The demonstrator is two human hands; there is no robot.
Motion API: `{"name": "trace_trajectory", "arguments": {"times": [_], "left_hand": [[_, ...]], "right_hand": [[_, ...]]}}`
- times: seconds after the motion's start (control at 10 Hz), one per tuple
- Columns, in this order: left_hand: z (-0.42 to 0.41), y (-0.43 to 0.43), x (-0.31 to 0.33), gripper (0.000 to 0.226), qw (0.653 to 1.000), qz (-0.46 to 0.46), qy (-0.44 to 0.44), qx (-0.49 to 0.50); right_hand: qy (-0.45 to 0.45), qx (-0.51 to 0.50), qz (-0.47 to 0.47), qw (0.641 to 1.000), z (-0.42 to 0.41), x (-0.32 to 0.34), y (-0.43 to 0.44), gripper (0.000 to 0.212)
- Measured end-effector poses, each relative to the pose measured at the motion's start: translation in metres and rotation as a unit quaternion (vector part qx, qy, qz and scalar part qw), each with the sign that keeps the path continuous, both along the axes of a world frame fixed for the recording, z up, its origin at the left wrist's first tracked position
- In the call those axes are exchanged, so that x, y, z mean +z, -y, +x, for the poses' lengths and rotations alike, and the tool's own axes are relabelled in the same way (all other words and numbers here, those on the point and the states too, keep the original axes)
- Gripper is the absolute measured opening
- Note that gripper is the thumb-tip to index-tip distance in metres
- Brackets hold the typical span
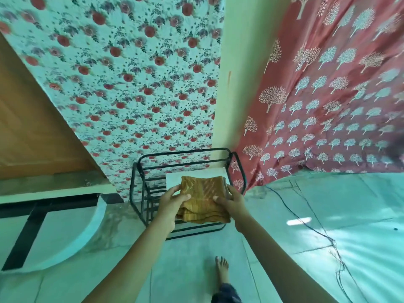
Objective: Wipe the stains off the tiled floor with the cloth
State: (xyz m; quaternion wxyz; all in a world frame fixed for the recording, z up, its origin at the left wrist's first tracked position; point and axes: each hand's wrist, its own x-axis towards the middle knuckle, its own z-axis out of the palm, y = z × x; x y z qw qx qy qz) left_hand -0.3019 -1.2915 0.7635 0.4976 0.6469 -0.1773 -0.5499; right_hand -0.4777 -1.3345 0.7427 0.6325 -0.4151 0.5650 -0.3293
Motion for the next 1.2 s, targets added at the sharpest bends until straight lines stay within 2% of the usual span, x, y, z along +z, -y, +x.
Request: {"name": "trace_trajectory", "arguments": {"times": [0.3, 0.5, 0.7, 0.9, 1.0, 1.1, 1.2], "left_hand": [[-0.018, 0.148, -0.072, 0.036, 0.996, 0.07, 0.006, 0.059], [-0.004, 0.23, -0.172, 0.037, 0.989, 0.121, 0.035, 0.074], [0.015, 0.281, -0.289, 0.034, 0.986, 0.143, 0.058, 0.07], [0.02, 0.3, -0.37, 0.039, 0.984, 0.152, 0.08, 0.05], [0.019, 0.302, -0.385, 0.037, 0.982, 0.148, 0.109, 0.046], [0.016, 0.302, -0.387, 0.037, 0.97, 0.156, 0.188, 0.015], [0.015, 0.303, -0.386, 0.045, 0.945, 0.162, 0.28, -0.035]], "right_hand": [[-0.052, 0.071, 0.041, 0.995, -0.01, -0.075, 0.16, 0.042], [-0.097, 0.099, 0.094, 0.986, 0.01, -0.17, 0.245, 0.053], [-0.122, 0.079, 0.129, 0.981, 0.035, -0.286, 0.29, 0.055], [-0.193, 0.075, 0.107, 0.973, 0.046, -0.357, 0.306, 0.056], [-0.245, 0.081, 0.078, 0.963, 0.048, -0.37, 0.306, 0.056], [-0.311, 0.115, 0.039, 0.942, 0.05, -0.37, 0.307, 0.058], [-0.368, 0.134, 0.033, 0.92, 0.048, -0.367, 0.307, 0.058]]}}
